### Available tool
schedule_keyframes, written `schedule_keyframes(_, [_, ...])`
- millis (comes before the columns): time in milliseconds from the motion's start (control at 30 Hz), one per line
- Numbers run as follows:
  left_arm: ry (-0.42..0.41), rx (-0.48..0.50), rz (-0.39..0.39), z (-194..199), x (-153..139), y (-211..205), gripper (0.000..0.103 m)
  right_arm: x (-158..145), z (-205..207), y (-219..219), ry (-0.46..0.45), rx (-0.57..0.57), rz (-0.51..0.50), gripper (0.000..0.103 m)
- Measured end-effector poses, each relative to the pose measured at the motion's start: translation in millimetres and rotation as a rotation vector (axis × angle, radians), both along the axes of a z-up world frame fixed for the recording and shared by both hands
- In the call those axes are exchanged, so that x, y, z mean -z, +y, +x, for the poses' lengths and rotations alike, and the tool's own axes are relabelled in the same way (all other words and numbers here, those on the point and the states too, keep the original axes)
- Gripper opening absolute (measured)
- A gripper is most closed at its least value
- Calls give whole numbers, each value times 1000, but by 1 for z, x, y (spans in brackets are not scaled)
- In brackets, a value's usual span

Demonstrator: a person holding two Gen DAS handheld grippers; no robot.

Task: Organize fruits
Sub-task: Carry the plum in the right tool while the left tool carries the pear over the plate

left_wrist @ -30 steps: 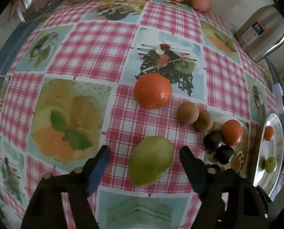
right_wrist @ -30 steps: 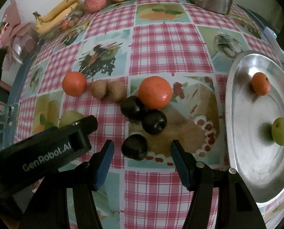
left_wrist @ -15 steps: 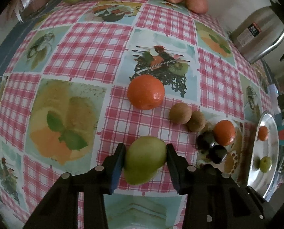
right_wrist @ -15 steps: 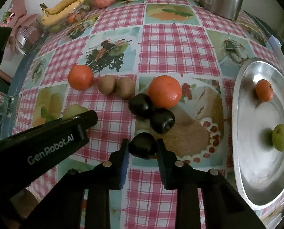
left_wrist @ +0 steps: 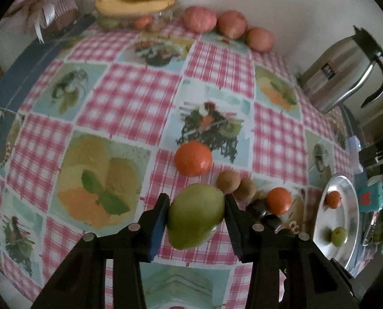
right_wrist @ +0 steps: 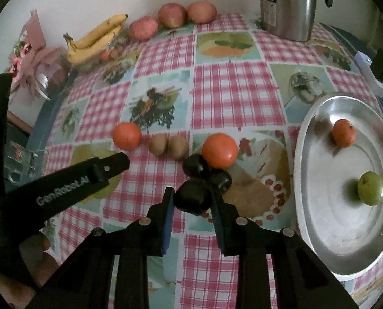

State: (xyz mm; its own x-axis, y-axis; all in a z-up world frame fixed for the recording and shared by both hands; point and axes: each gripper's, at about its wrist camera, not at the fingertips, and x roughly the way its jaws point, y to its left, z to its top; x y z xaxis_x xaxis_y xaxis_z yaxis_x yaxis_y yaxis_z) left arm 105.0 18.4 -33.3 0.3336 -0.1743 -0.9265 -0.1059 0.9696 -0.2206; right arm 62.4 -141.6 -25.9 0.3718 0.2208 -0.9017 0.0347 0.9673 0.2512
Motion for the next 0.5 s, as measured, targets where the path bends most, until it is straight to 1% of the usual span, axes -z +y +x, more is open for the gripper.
schedule_keyframes(233, [-49,-4,1,-5,-17,-1,46,-5,1,-8,-19,32,-20,29])
schedule_keyframes(500, [-52,4,12,-3,-16,-9,46,-3,-1,-29,-3,88,-21,29])
